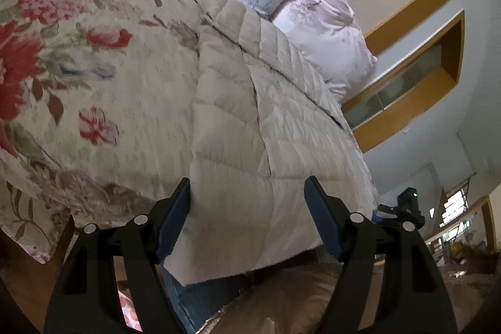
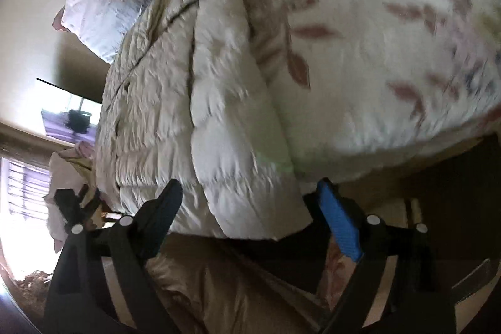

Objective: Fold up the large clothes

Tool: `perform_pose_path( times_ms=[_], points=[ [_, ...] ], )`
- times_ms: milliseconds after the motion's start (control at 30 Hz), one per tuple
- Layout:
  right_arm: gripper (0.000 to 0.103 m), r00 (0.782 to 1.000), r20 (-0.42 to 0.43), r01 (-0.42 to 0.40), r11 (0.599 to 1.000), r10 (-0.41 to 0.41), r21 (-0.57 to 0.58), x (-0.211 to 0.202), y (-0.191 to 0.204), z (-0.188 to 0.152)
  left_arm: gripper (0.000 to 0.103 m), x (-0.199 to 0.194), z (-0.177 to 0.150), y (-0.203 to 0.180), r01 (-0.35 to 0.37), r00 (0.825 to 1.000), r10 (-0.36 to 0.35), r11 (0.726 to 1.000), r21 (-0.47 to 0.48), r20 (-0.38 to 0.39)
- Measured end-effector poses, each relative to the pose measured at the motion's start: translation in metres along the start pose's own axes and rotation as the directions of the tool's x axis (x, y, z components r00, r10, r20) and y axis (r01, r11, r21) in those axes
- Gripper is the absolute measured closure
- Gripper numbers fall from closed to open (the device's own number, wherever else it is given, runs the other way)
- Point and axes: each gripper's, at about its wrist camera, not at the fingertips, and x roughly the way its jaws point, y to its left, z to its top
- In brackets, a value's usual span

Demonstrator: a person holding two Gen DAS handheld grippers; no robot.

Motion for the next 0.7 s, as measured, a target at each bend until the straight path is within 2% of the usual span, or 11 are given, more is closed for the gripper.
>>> perform_pose_path(
  times_ms=[133,200,267,333,367,400,433,500,533,567,700],
  points=[
    [0.015,0.99,-0.005,-0.139,0.99,0.14,0.034,0.021,-0.014,-0.002,0.029,0.007,-0.008,0.007,0.002,1.0,-0.003,1.0,-0.02,-0.031],
    [0.017,0.984,-0.012,-0.179,0.983,0.179,0.036,0.028,-0.017,-0.003,0.029,0.014,-0.011,0.013,0.003,0.999,-0.005,0.999,-0.038,-0.05],
    [0.023,0.978,-0.016,-0.207,0.978,0.208,0.04,0.032,-0.02,-0.003,0.029,0.021,-0.013,0.018,0.021,0.998,-0.025,0.998,-0.056,-0.058],
    [0.043,0.972,-0.02,-0.231,0.972,0.232,0.041,0.036,-0.019,-0.003,0.029,0.029,-0.015,0.021,0.035,0.997,-0.04,0.997,-0.071,-0.07],
    [0.047,0.97,-0.025,-0.243,0.969,0.244,0.033,0.036,-0.016,-0.004,0.029,0.033,-0.016,0.022,0.042,0.996,-0.048,0.996,-0.077,-0.076],
    [0.054,0.966,-0.03,-0.256,0.966,0.257,0.017,0.037,-0.012,-0.005,0.03,0.036,-0.017,0.024,0.05,0.995,-0.057,0.995,-0.082,-0.083],
    [0.064,0.964,-0.032,-0.264,0.965,0.264,0.003,0.035,-0.01,-0.008,0.036,0.04,-0.018,0.024,0.064,0.993,-0.072,0.994,-0.088,-0.09],
    [0.073,0.957,-0.035,-0.289,0.956,0.287,-0.044,0.03,0.002,-0.013,0.047,0.043,-0.019,0.024,0.084,0.99,-0.094,0.992,-0.097,-0.103],
    [0.077,0.954,-0.031,-0.299,0.952,0.298,-0.067,0.027,0.007,-0.014,0.057,0.043,-0.02,0.023,0.1,0.988,-0.111,0.99,-0.095,-0.109],
    [0.078,0.95,-0.018,-0.313,0.944,0.313,-0.1,0.021,0.015,-0.014,0.066,0.043,-0.02,0.022,0.111,0.986,-0.121,0.99,-0.091,-0.112],
    [0.083,0.931,0.072,-0.334,0.916,0.357,-0.223,-0.003,0.047,-0.009,0.082,0.031,-0.017,0.01,0.143,0.984,-0.146,0.989,-0.036,-0.107]
  ],
)
